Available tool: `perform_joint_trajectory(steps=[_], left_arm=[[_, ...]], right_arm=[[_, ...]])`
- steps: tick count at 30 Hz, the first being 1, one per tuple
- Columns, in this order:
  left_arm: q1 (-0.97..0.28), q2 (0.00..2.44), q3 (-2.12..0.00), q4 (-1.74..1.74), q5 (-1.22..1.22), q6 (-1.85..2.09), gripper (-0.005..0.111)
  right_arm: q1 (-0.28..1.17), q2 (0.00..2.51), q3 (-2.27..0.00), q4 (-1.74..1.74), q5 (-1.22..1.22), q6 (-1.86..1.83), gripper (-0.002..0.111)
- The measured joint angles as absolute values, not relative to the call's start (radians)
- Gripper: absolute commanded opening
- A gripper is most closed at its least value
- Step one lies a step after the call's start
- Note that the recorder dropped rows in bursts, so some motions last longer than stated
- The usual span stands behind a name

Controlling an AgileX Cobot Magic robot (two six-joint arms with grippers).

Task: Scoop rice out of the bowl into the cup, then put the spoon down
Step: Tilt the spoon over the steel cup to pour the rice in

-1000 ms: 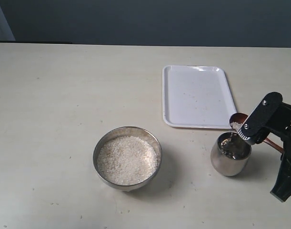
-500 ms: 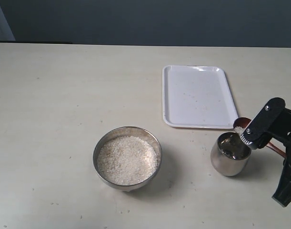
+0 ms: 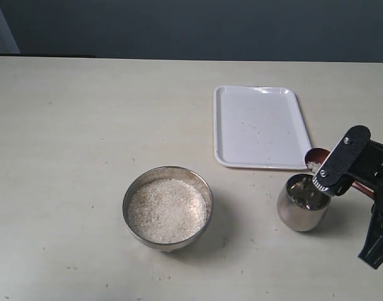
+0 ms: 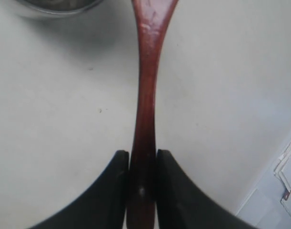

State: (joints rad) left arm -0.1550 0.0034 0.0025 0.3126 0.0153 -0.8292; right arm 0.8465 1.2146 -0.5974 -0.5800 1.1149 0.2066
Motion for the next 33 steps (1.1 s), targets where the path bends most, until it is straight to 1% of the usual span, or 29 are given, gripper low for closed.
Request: perform_joint_trajectory(steps=[17, 26, 33], left_arm=[[-0.155, 0.003, 0.003, 0.313, 0.015, -0.829, 0.000], [-0.155, 0.003, 0.003, 0.313, 0.015, -0.829, 0.000], [-0.155, 0.003, 0.003, 0.313, 0.015, -0.829, 0.000]], right_arm=[[0.848, 1.215, -0.596, -0.571, 1.136, 0.211, -0.001], [0.919, 1.215, -0.596, -0.600, 1.172, 0.240, -0.001], [0.923, 1.215, -0.596, -0.612, 1.183, 0.257, -0.001]])
